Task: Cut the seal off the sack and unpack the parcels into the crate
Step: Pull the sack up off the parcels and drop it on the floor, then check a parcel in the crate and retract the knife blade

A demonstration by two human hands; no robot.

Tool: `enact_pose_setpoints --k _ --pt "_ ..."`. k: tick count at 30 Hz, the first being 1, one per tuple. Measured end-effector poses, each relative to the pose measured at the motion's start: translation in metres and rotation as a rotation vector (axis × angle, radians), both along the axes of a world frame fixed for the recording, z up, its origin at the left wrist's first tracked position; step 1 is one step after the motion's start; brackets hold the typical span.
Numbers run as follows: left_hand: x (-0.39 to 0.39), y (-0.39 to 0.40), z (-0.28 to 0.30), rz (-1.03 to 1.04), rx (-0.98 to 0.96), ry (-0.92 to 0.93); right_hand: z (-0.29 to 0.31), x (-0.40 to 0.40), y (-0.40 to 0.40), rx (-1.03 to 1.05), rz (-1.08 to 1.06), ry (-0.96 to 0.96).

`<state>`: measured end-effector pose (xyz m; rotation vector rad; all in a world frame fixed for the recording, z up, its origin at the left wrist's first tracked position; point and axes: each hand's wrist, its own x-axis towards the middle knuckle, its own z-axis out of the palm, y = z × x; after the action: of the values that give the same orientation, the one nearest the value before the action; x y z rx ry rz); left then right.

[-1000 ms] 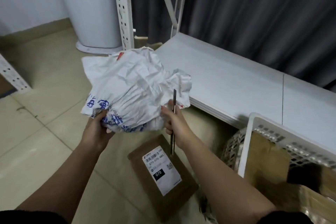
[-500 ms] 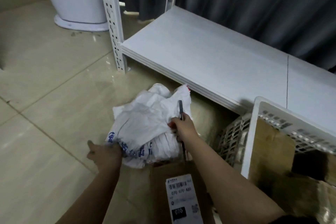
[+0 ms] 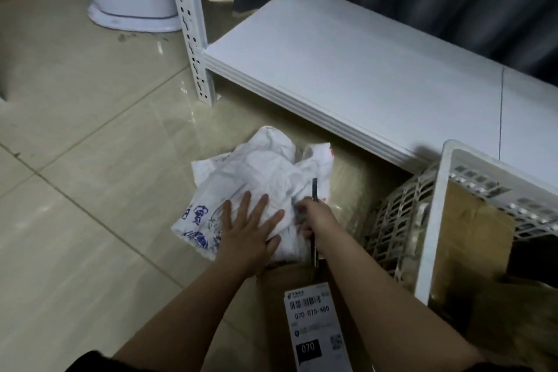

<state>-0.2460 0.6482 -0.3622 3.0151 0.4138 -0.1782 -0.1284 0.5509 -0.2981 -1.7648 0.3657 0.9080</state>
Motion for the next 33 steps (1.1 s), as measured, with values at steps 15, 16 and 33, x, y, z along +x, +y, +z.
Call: enact_pose_setpoints --k 15,16,33 --pt "0.021 0.012 0.014 0.131 -0.054 -0.114 0.048 -0.050 -0.039 0.184 -0.259 -0.078" --pt "0.019 0.014 0.023 0.139 -0.112 -0.142 0.047 -0.053 -0.042 0.162 -0.229 -0.093" --pt "-0.033 0.009 0.113 0.353 -0.361 -0.543 0.064 -0.125 -0.092 -0.446 0.326 -0.531"
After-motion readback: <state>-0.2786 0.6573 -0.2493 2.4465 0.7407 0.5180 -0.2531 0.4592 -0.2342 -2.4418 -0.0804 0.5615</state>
